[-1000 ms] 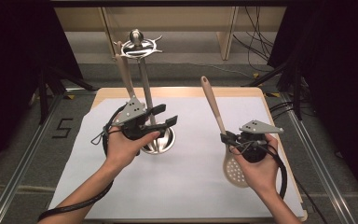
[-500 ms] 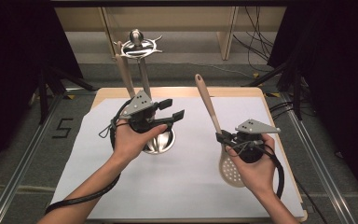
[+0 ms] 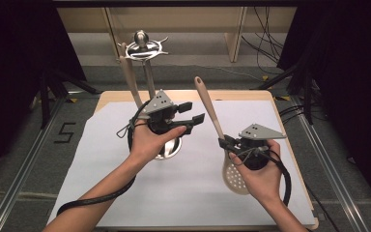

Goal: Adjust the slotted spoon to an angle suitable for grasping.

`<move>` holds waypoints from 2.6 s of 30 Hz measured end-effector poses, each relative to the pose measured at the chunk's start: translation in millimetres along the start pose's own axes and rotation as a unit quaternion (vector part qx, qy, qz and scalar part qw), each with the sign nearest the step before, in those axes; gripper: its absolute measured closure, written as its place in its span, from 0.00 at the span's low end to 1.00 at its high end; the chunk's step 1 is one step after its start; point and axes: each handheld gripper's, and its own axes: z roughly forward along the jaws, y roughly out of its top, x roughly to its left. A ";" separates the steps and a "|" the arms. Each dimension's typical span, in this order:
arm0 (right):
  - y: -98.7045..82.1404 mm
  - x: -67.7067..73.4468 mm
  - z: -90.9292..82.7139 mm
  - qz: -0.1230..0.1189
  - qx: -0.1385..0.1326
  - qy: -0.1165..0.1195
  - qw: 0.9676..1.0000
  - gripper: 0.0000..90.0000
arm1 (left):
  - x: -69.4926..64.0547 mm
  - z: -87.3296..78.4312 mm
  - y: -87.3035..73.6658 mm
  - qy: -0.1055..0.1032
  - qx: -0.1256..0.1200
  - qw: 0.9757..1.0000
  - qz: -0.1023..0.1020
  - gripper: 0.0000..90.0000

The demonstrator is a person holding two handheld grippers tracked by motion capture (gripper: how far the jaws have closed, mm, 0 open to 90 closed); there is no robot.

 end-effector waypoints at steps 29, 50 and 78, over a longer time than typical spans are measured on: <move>5.3 22.3 4.1 -0.017 -0.005 0.020 1.000 0.88 | -11.1 -0.7 6.5 -0.022 -0.029 0.999 -0.014 0.63; 9.3 23.4 13.6 -0.021 -0.004 0.071 0.997 0.79 | -37.4 -7.0 13.5 -0.071 -0.040 0.996 0.026 0.83; 31.3 15.4 9.8 -0.045 -0.040 0.142 0.988 0.73 | -28.6 -21.3 11.2 -0.099 -0.036 0.994 0.023 0.83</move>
